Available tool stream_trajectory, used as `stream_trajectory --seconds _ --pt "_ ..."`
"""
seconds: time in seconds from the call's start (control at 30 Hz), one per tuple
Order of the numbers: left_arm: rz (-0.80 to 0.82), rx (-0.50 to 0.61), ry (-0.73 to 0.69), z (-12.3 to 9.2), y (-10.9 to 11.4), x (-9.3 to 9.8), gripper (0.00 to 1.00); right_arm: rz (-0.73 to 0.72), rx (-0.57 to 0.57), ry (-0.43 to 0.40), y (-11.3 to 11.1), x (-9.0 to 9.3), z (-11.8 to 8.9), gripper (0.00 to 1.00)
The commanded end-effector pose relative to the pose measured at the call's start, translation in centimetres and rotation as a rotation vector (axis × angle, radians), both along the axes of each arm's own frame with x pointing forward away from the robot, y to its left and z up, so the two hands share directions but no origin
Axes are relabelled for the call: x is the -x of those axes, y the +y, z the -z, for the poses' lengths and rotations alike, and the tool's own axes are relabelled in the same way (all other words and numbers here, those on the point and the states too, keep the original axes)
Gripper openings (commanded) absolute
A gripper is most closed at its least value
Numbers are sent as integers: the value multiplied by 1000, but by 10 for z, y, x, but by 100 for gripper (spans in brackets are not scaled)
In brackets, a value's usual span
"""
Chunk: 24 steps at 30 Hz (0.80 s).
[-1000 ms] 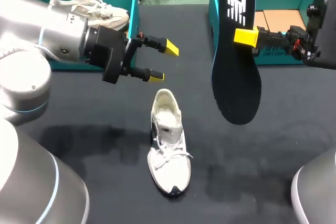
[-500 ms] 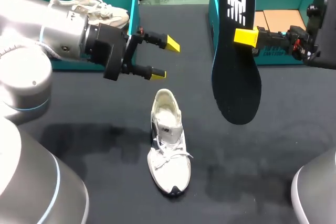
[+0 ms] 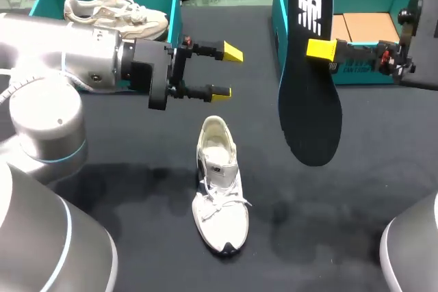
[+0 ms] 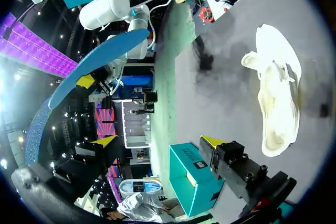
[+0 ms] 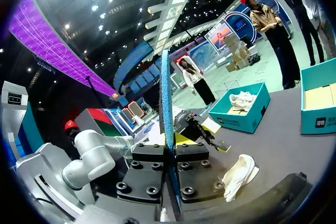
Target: Take the shoe out of the shoebox, open the shoe tongue, remove and reinsert the insole, then place the shoe into the shoebox
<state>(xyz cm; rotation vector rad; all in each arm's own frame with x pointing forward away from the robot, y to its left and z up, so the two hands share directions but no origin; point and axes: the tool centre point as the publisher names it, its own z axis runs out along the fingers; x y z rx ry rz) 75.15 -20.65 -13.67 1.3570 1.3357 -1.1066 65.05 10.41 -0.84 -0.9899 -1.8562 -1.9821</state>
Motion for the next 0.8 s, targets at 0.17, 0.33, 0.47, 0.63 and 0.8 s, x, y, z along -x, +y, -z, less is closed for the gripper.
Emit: stream_trajectory --seconds 0.17,0.33,0.47,0.63,0.8 --pt "-6 57 33 -24 8 -9 100 2 -20 75 9 -38 28 0" --pt "-6 57 33 -24 8 -9 100 2 -20 75 9 -38 28 0" --pt "-6 57 33 -24 8 -9 100 2 -20 75 9 -38 28 0" --pt "-6 57 33 -24 8 -9 100 5 -36 80 13 -48 32 0" --pt "-6 57 33 -24 8 -9 100 12 -53 124 15 -88 44 0"
